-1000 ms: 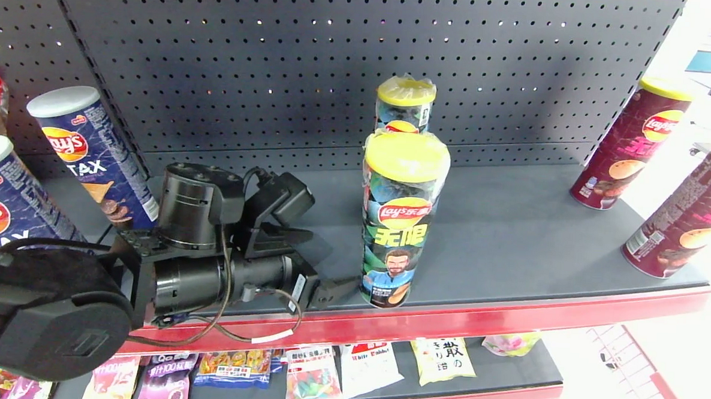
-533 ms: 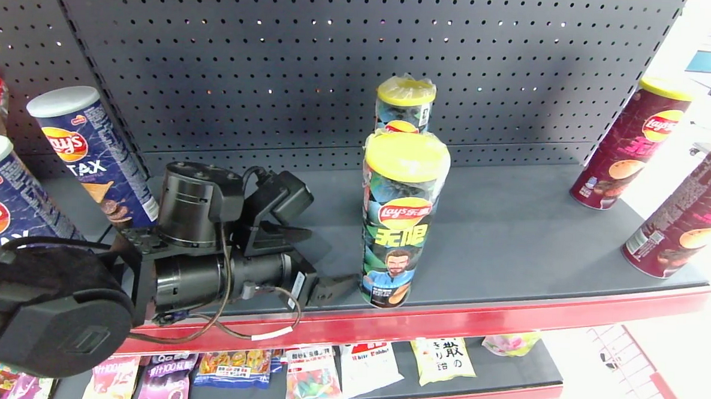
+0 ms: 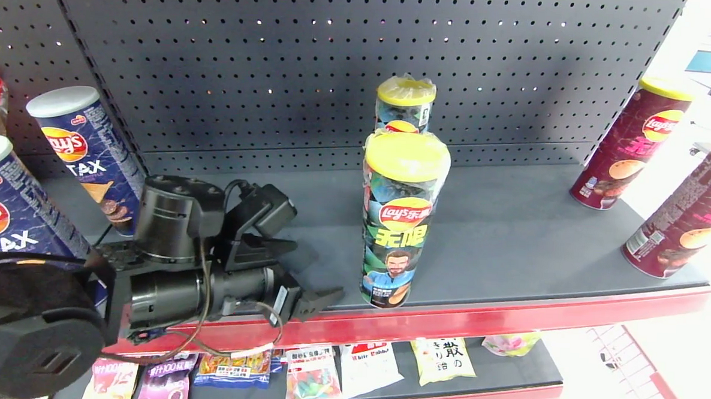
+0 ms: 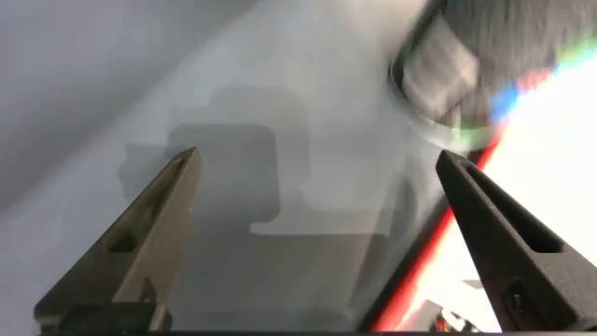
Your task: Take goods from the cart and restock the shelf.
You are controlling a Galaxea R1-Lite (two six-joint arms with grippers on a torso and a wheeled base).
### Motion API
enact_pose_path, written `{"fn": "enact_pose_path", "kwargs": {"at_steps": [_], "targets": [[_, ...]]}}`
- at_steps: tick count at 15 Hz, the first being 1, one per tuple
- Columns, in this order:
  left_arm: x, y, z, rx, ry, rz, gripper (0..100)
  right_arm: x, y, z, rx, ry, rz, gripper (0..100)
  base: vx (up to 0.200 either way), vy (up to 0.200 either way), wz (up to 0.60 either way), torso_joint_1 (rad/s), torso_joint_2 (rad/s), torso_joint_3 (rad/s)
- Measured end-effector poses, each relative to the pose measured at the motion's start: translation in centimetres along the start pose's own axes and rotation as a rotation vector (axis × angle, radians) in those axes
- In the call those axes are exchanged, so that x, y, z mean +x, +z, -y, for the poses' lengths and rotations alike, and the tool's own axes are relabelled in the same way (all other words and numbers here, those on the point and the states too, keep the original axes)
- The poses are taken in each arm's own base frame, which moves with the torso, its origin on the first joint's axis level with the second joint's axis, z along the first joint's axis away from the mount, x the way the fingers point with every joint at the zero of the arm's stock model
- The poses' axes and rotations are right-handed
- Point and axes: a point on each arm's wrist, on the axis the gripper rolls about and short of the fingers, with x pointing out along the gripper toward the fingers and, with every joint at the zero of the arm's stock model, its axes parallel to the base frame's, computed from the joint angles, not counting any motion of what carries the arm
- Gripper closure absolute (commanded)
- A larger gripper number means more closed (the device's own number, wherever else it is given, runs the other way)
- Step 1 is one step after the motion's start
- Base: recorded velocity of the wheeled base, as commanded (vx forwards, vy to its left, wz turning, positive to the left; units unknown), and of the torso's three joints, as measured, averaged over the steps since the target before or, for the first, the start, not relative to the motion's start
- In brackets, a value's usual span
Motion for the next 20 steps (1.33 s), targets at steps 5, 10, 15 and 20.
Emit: {"fn": "enact_pose_path", "kwargs": {"at_steps": [5, 10, 15, 20], "targets": [[-8.2, -4.1, 1.4, -0.011, 0.074, 0.002, 0, 0.3, -0.9, 0.1, -0.002, 0.000, -0.036, 0, 0.000, 0.000, 0.00, 0.000, 0.00, 0.000], [-18.2, -9.6, 3.1, -0.081, 0.247, -0.008, 0, -0.3, -2.2, 0.2, 0.002, -0.104, -0.064, 0, 0.000, 0.000, 0.00, 0.000, 0.00, 0.000], [-24.4, -16.1, 7.5, -0.325, 0.665, -0.049, 0, -2.9, -4.0, 0.0, 0.030, -0.278, -0.153, 0, 0.000, 0.000, 0.00, 0.000, 0.00, 0.000], [-24.1, -15.8, 8.1, -0.282, 0.798, 0.313, 0, -5.3, -6.5, -1.6, 0.068, -0.460, -0.058, 0, 0.000, 0.000, 0.00, 0.000, 0.00, 0.000]]}}
